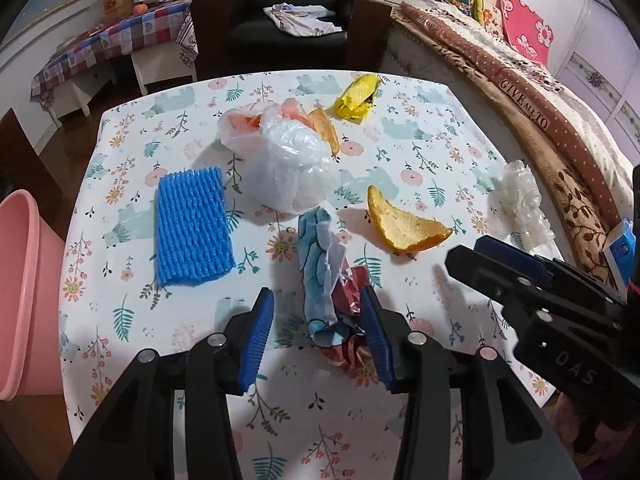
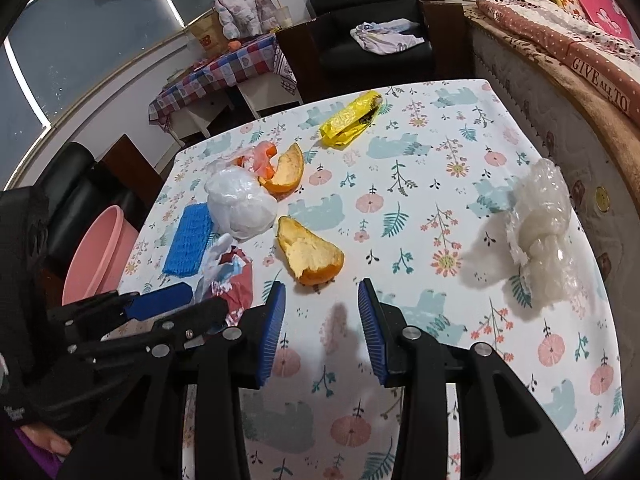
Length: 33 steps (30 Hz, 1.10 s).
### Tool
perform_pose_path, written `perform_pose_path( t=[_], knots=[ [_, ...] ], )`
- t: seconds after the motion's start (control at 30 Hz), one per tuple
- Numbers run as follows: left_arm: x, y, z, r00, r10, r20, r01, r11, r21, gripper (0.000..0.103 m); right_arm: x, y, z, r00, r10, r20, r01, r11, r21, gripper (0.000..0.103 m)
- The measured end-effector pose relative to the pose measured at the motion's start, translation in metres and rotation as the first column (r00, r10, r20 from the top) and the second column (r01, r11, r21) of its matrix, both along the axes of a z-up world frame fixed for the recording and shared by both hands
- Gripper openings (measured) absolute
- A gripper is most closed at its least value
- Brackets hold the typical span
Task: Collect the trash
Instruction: 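Grasp the blue-white snack wrapper with the left gripper while the right grasps an orange peel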
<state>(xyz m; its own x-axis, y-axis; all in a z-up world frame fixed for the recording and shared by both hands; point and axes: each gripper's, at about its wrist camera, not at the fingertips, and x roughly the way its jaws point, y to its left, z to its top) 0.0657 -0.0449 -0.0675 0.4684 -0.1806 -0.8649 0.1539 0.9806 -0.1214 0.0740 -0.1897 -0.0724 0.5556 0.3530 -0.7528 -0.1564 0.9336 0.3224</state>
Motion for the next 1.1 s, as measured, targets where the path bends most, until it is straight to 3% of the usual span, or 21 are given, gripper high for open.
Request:
perform_pose_path(
  t=[0.27, 0.37, 0.47, 0.6, 0.63, 0.77, 1.1],
  knots=[
    [0.001, -0.009, -0.003, 1.000, -0.011, 0.004, 0.011, 1.000, 0.021, 0.044, 0.018, 0.006, -0.010, 1.000, 0.003, -0.020, -0.004, 0.999, -0.035, 0.039],
    [-0.001, -0.013, -0.002, 1.000, -0.028, 0.015, 0.027, 0.999, 0.025, 0.026, 0.021, 0.009, -0.013, 1.000, 0.008, -0.027, -0.009, 0.999, -0.035, 0.039],
    [-0.002, -0.015, -0.001, 0.999, -0.029, 0.032, 0.028, 0.998, 0.048, 0.015, 0.023, 0.011, -0.014, 1.000, 0.011, -0.022, -0.012, 0.999, -0.038, 0.039],
    [-0.004, -0.012, -0.001, 0.999, -0.026, 0.033, 0.025, 0.999, 0.039, 0.013, 0.025, 0.015, -0.015, 1.000, 0.020, -0.023, -0.021, 0.999, -0.035, 0.037],
    [-0.005, -0.012, 0.000, 0.999, -0.025, 0.035, 0.023, 0.999, 0.039, 0.013, 0.025, 0.016, -0.015, 1.000, 0.022, -0.022, -0.023, 0.999, -0.035, 0.027],
    [-0.009, -0.007, 0.003, 0.999, -0.021, 0.046, 0.019, 0.999, 0.027, 0.012, 0.022, 0.017, -0.014, 1.000, 0.024, -0.016, -0.025, 0.999, -0.040, 0.019],
    [-0.022, 0.011, 0.020, 0.996, 0.000, 0.093, -0.001, 1.000, 0.002, 0.012, 0.006, 0.010, 0.009, 0.999, -0.001, 0.035, 0.002, 1.000, -0.010, 0.016]
  ],
)
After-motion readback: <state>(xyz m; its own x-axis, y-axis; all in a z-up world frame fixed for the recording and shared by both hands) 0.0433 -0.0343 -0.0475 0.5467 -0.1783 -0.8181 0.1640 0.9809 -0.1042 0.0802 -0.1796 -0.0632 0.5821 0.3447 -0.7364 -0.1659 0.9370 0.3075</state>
